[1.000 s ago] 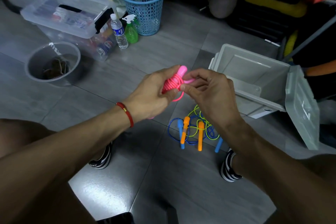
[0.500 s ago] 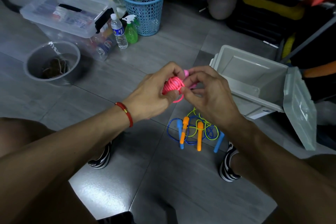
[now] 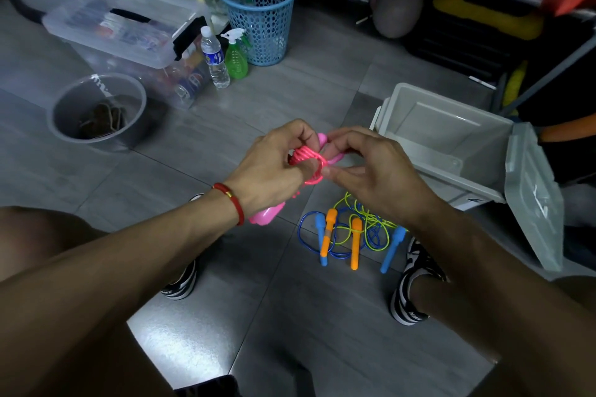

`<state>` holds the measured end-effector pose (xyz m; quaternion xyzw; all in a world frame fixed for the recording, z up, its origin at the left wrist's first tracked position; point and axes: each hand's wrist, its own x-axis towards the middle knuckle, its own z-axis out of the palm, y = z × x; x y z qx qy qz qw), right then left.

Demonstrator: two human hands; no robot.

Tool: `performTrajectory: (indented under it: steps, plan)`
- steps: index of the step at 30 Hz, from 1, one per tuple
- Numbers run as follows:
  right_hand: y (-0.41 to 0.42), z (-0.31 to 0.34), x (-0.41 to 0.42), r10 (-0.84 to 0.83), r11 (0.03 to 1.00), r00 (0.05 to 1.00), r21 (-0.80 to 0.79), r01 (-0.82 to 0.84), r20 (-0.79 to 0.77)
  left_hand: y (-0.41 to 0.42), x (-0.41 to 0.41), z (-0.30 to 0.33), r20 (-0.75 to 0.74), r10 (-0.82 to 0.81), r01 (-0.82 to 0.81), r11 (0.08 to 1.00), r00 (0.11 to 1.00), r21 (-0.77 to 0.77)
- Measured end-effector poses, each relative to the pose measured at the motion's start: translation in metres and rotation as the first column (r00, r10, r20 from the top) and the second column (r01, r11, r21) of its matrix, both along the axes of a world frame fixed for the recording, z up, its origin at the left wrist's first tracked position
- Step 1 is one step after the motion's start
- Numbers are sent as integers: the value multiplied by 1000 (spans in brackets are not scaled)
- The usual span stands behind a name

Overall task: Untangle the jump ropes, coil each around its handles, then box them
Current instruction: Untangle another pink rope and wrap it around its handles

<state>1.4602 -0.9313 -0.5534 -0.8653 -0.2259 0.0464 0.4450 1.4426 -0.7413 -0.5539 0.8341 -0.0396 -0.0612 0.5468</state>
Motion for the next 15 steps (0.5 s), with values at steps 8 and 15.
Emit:
performTrajectory:
  steps: [8,15]
  plan:
    - [-7,-1,1,91,993,977,-92,-75,190,-1,3,-1,-52,-8,3,995,999,-97]
    - [-1,-10,-2,33,999,989,-41,-27,147,3,3,0,-10,-109,108,992,994,-72]
